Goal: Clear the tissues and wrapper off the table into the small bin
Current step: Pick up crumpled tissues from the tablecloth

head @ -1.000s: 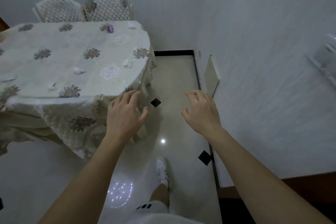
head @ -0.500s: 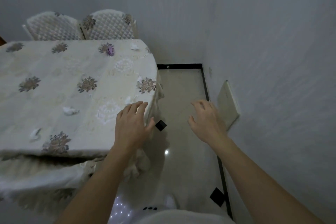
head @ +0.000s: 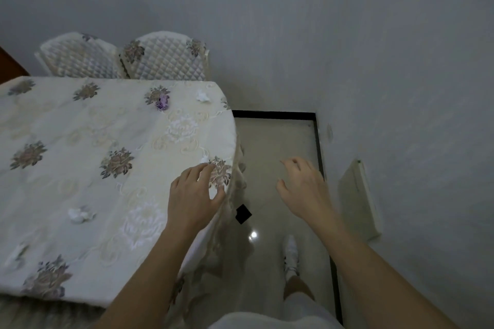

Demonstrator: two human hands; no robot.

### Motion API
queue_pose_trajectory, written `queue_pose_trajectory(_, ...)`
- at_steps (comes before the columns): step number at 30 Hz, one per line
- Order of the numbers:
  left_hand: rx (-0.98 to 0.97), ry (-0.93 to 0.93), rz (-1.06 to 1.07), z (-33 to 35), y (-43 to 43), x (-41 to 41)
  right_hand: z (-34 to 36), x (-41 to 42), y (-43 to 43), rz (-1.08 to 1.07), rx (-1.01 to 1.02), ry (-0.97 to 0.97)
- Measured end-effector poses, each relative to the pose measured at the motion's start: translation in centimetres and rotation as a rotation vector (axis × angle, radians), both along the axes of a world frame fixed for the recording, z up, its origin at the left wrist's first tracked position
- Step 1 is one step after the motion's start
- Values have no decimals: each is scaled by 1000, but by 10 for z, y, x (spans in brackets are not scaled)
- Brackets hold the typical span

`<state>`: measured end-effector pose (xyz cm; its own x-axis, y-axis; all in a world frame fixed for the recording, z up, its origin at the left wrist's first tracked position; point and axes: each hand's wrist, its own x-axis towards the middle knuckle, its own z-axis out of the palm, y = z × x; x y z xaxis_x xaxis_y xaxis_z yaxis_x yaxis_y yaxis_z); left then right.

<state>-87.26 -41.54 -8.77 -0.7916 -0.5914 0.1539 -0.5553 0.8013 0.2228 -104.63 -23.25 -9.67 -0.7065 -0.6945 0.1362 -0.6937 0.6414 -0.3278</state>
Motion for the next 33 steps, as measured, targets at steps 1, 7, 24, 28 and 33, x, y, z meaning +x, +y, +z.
queue_pose_trajectory(1, -1, 10, 18, 0, -6, -13, -2, -16, -10, 12, -8, -15)
queue_pose_trajectory(7, 33, 0, 166, 9, -39, -85, -8, -106, -68, 136, 7, -96)
queue_pose_trajectory(24, 174, 16, 791, -13, -52, -51, -40, -132, -204, 745, -9, -286)
queue_pose_trajectory(28, 227, 49, 905, -27, -36, -22, -52, -115, -213, 829, 20, -282)
queue_pose_trajectory(33, 312, 89, 1034, -60, -20, 7, -66, -96, -231, 882, 82, -264)
